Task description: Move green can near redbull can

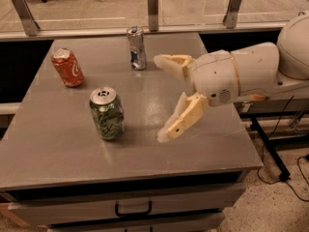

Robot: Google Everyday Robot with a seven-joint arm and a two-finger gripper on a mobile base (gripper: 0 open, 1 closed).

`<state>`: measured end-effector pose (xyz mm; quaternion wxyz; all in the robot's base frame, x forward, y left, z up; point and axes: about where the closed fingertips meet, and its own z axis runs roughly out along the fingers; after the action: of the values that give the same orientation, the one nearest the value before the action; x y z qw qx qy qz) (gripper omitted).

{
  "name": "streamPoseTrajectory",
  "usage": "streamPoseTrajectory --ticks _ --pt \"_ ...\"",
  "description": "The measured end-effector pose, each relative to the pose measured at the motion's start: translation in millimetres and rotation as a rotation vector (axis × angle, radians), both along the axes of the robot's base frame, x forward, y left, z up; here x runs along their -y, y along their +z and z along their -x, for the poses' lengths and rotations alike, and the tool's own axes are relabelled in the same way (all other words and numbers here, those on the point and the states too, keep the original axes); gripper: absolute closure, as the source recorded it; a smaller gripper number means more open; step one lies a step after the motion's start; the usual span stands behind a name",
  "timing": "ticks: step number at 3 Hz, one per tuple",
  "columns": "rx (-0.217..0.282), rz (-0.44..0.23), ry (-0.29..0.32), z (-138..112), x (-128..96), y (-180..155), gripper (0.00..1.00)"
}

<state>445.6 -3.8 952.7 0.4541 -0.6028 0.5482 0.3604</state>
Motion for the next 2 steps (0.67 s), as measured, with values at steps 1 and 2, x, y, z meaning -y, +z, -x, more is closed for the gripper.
streamPoseTrajectory --ticks 1,2 --pt "-0.022 -0.046 -0.044 -1.6 -8.8 -13.6 0.0" --pt "-0.057 -0.167 -0.113 -2.7 -32.7 -41.1 0.0"
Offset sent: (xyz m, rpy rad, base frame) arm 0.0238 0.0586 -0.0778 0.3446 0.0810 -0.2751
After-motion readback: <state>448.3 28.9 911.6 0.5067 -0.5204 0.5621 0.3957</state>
